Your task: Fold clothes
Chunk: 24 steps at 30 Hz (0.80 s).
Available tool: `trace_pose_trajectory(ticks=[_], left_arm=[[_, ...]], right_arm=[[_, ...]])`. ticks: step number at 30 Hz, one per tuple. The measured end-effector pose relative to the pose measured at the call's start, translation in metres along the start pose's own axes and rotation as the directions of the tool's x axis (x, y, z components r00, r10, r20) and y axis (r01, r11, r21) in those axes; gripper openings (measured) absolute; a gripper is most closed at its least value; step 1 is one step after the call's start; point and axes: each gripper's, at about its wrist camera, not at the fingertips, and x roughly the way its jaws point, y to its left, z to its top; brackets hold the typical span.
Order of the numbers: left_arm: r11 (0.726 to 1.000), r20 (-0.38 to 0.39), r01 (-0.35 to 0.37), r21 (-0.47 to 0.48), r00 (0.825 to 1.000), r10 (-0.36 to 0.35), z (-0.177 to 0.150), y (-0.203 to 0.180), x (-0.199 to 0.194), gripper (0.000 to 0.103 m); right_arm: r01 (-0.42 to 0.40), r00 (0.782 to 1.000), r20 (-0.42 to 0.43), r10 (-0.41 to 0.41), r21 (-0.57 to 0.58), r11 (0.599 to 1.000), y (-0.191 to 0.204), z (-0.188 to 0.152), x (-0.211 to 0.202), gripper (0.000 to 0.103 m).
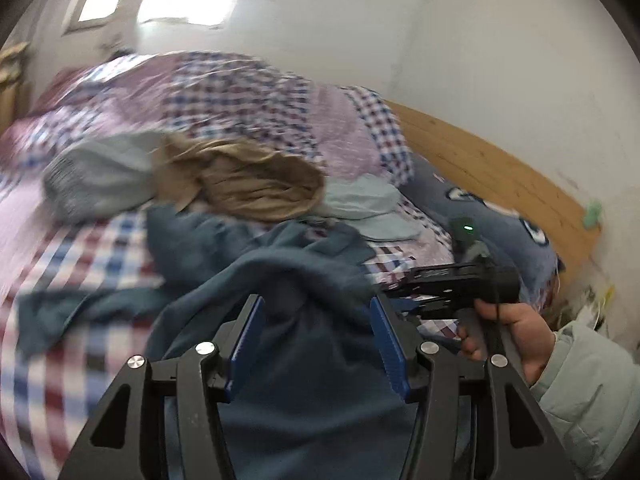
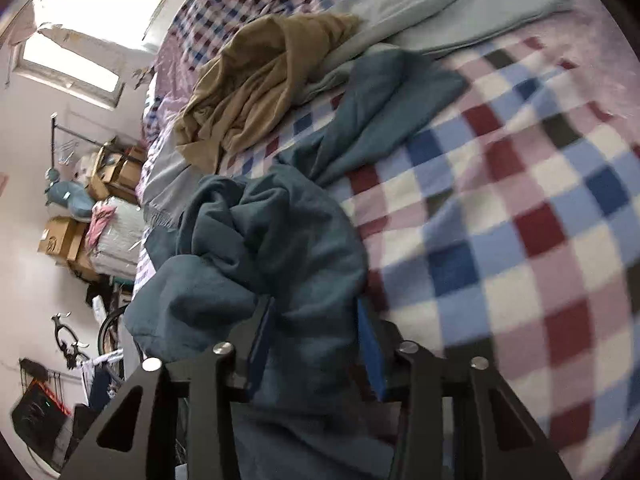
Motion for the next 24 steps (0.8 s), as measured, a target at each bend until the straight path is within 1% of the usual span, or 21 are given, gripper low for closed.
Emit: trace_pose_trajectory(ticks=[1,3,6,7,8,11,12,13,14,17,18,19,20,21,22,23,24], left_arm=[[1.000,0.000,0.022,0.021,1.000,-0.022,0.004,-0.005,0.009,0.058],[0.996,-0.001,0.066,0.064,0.998,-0.066,0.012,-0.016,0.027,0.058],[0.989,-0.004,0.099,0.111,0.995,-0.099,0.017,-0.027,0.050,0.058],[0.988,0.002,0.084,0.130,0.996,-0.085,0.019,-0.030,0.055,0.058],[0.986,0.007,0.086,0.145,0.996,-0.088,0.021,-0.033,0.060,0.058],[0.981,0.017,0.107,0.162,0.994,-0.111,0.026,-0.038,0.066,0.058],[0.979,0.028,0.102,0.174,0.994,-0.109,0.028,-0.040,0.067,0.058],[0.979,0.046,0.073,0.193,0.995,-0.084,0.030,-0.043,0.068,0.058],[0.978,0.061,0.041,0.206,0.997,-0.055,0.031,-0.045,0.071,0.058],[0.977,0.084,0.015,0.214,0.996,-0.034,0.033,-0.046,0.073,0.058],[0.973,0.101,-0.014,0.230,0.995,-0.009,0.031,-0.047,0.074,0.058],[0.966,0.112,-0.073,0.250,0.993,0.046,0.030,-0.048,0.077,0.057],[0.954,0.124,-0.131,0.270,0.987,0.101,0.028,-0.048,0.080,0.040],[0.952,0.129,-0.154,0.265,0.984,0.124,0.028,-0.046,0.082,0.022],[0.963,0.135,-0.157,0.220,0.982,0.130,0.030,-0.036,0.080,0.006],[0.972,0.141,-0.159,0.175,0.981,0.135,0.033,-0.026,0.079,0.005],[0.983,0.167,-0.150,0.106,0.977,0.131,0.037,-0.011,0.071,0.005]], right_arm=[[0.001,1.000,0.007,-0.001,-0.024,1.000,0.004,0.003,0.001,0.003],[0.011,0.998,0.063,-0.005,-0.099,0.995,0.022,0.012,-0.006,0.002],[-0.054,0.983,0.161,0.090,-0.212,0.976,0.065,0.027,-0.035,0.002],[-0.073,0.974,0.191,0.123,-0.251,0.965,0.079,0.032,-0.045,0.002],[-0.090,0.963,0.219,0.157,-0.290,0.953,0.093,0.037,-0.055,0.002],[-0.131,0.943,0.241,0.229,-0.363,0.923,0.126,0.043,-0.069,0.002],[-0.144,0.938,0.241,0.250,-0.384,0.912,0.135,0.044,-0.072,0.002],[-0.158,0.931,0.244,0.272,-0.402,0.902,0.144,0.044,-0.072,0.002],[-0.173,0.929,0.237,0.284,-0.402,0.899,0.148,0.042,-0.072,0.002],[-0.209,0.923,0.218,0.316,-0.404,0.890,0.158,0.038,-0.068,0.002],[-0.225,0.922,0.207,0.328,-0.403,0.887,0.160,0.037,-0.063,0.002],[-0.241,0.920,0.195,0.340,-0.402,0.883,0.163,0.037,-0.059,0.002],[-0.250,0.919,0.186,0.348,-0.407,0.878,0.167,0.035,-0.056,0.002],[-0.259,0.918,0.177,0.356,-0.413,0.873,0.172,0.034,-0.052,0.003],[-0.267,0.916,0.166,0.364,-0.423,0.866,0.176,0.031,-0.049,0.003],[-0.279,0.912,0.162,0.378,-0.430,0.858,0.179,0.029,-0.048,0.003],[-0.290,0.907,0.158,0.391,-0.438,0.851,0.182,0.028,-0.048,0.005]])
